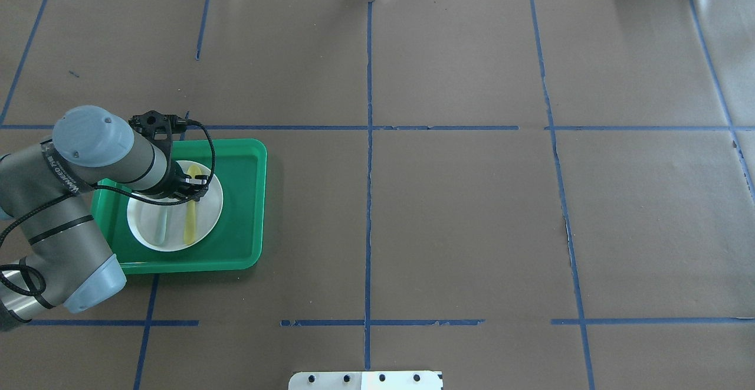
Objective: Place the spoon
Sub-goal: 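Close the left gripper on the yellow spoon's handle, then carry the yellow spoon off the plate and lower it onto the tray beside the plate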
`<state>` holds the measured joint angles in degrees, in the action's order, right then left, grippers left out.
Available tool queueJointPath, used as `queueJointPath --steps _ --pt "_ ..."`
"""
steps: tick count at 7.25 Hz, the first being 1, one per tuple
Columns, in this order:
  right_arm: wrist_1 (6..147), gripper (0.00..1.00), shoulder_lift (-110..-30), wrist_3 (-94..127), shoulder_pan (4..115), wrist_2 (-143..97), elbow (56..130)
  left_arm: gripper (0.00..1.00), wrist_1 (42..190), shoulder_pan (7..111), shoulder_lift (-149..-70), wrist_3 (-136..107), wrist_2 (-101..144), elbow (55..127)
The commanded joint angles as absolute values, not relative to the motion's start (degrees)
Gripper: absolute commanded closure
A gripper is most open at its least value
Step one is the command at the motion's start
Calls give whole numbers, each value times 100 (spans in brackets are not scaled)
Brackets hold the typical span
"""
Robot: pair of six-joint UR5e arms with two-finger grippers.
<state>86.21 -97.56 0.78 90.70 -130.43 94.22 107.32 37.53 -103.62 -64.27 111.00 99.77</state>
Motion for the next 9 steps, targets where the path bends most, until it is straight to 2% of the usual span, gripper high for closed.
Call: queueJointPath --steps 1,3,5,9 --pt "8622 0 -9756 79 9070 -13043 9422 100 10723 3762 -10345 -6451 11101 10019" --pt "8622 0 -9756 79 9070 -13043 9422 100 10661 3840 -10336 -6442 11101 10159" --pt "8622 0 -9756 79 9070 -13043 9422 100 10024 3841 -10432 -6486 11083 10624" --pt "8622 0 -9756 79 9070 -13043 9422 100 9993 3474 -11091 -7259 11039 10161"
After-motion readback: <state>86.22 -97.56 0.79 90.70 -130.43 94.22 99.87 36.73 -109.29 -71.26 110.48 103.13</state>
